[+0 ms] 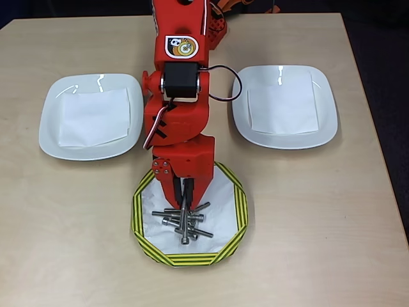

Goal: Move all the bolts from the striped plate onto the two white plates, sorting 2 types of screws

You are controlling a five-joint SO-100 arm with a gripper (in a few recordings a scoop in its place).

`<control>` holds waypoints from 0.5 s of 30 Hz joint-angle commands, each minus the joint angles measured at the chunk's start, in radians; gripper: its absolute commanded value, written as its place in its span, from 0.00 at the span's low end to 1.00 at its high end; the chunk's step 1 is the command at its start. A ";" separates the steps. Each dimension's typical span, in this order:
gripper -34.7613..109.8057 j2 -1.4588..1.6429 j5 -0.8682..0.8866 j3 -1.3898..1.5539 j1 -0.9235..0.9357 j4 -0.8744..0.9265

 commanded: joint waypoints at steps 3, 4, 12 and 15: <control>0.24 -0.012 0.014 -0.028 -0.017 -0.011; 0.24 -0.020 0.017 -0.026 -0.020 -0.021; 0.25 -0.098 0.060 -0.078 -0.051 -0.071; 0.29 -0.103 0.052 -0.078 -0.058 -0.086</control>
